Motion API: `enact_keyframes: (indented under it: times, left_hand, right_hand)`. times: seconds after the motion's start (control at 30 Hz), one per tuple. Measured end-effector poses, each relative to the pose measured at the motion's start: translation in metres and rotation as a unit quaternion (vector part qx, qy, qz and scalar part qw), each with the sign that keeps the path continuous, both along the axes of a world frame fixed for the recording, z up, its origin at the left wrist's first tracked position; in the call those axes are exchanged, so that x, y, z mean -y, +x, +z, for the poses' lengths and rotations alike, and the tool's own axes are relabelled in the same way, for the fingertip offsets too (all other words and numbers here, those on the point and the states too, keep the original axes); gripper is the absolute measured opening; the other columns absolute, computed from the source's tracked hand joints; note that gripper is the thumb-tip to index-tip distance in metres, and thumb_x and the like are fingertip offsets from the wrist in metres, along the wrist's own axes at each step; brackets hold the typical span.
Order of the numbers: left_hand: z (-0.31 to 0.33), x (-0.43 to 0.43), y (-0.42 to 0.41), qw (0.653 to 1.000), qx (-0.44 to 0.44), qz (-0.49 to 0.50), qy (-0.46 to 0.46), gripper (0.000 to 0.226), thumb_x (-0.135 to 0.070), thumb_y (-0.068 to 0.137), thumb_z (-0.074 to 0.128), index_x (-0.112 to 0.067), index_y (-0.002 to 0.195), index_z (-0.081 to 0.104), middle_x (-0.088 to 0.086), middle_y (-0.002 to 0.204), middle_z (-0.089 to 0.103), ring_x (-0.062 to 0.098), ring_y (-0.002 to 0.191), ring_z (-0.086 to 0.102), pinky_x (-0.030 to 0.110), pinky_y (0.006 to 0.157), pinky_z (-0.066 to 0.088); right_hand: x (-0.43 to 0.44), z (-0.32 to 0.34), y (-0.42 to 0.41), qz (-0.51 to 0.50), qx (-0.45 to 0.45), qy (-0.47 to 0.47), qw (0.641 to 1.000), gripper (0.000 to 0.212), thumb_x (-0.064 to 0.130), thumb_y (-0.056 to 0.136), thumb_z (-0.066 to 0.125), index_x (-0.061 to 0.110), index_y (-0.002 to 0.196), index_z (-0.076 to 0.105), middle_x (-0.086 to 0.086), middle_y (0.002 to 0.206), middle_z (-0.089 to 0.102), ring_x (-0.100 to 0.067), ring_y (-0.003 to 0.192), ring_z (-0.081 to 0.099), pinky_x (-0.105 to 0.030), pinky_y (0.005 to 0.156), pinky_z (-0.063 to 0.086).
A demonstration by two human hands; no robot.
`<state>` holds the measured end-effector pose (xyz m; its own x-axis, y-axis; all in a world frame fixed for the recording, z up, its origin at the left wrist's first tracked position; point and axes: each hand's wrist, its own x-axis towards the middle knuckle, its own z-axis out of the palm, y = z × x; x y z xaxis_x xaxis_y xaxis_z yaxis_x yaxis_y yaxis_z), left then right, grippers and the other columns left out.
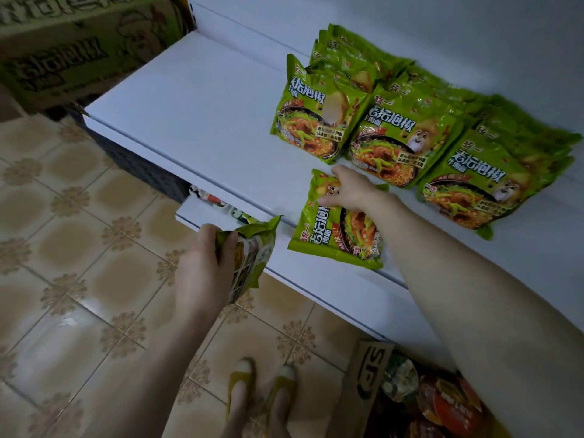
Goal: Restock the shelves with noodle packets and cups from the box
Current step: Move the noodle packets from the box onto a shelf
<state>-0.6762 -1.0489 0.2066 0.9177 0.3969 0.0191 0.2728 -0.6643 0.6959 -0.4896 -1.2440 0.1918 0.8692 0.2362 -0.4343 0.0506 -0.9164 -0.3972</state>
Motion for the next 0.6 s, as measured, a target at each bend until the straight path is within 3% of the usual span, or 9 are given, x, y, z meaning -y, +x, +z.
enact_keyframes:
  times: [0.13, 0.27, 0.4, 0.53, 0.6]
  left_hand:
    - [-0.002, 0.006, -0.002, 1.000, 0.005, 0.004, -0.010, 0.023, -0.026, 0.095, 0.046, -0.003, 0.088, 0.046, 0.011, 0.069, 0.051, 0.029, 0.061, 0.049, 0.044, 0.054, 0.043]
    - [-0.001, 0.010, -0.001, 1.000, 0.008, 0.003, -0.006, 0.024, -0.026, 0.095, 0.046, -0.003, 0.089, 0.047, 0.009, 0.069, 0.051, 0.028, 0.061, 0.049, 0.044, 0.054, 0.043]
    - [0.007, 0.012, -0.001, 1.000, 0.005, 0.002, -0.006, 0.022, -0.027, 0.095, 0.044, -0.006, 0.090, 0.047, -0.001, 0.065, 0.048, 0.019, 0.057, 0.048, 0.040, 0.051, 0.042]
    - [0.020, 0.012, 0.002, 1.000, 0.010, -0.002, -0.005, 0.024, -0.027, 0.095, 0.044, -0.005, 0.086, 0.046, 0.002, 0.063, 0.046, 0.020, 0.055, 0.044, 0.041, 0.050, 0.040]
    - [0.026, 0.013, 0.005, 1.000, 0.026, -0.011, 0.006, 0.025, -0.025, 0.095, 0.045, -0.003, 0.083, 0.045, 0.000, 0.061, 0.042, 0.019, 0.052, 0.042, 0.042, 0.049, 0.039]
  right_hand:
    - [0.008, 0.005, -0.003, -0.042, 0.021, 0.029, 0.998, 0.080, 0.033, 0.078, 0.072, 0.004, 0.141, 0.031, -0.013, 0.146, 0.037, -0.028, 0.134, 0.036, -0.037, 0.106, 0.033]
    - [0.021, 0.022, -0.014, -0.101, 0.071, 0.121, 0.985, 0.046, 0.019, 0.083, 0.068, -0.002, 0.121, 0.056, -0.017, 0.124, 0.058, -0.028, 0.118, 0.052, -0.032, 0.093, 0.041]
    - [0.045, 0.039, -0.025, -0.152, 0.098, 0.179, 0.967, 0.033, 0.014, 0.085, 0.065, -0.003, 0.113, 0.059, -0.016, 0.113, 0.061, -0.025, 0.107, 0.055, -0.027, 0.084, 0.039]
    - [0.076, 0.048, -0.031, -0.236, 0.152, 0.216, 0.935, 0.028, 0.014, 0.088, 0.061, -0.010, 0.102, 0.057, -0.025, 0.103, 0.062, -0.035, 0.100, 0.059, -0.026, 0.074, 0.036]
    - [0.090, 0.048, -0.029, -0.302, 0.199, 0.240, 0.901, 0.025, 0.015, 0.088, 0.060, -0.010, 0.091, 0.058, -0.026, 0.086, 0.061, -0.035, 0.079, 0.059, -0.028, 0.069, 0.034]
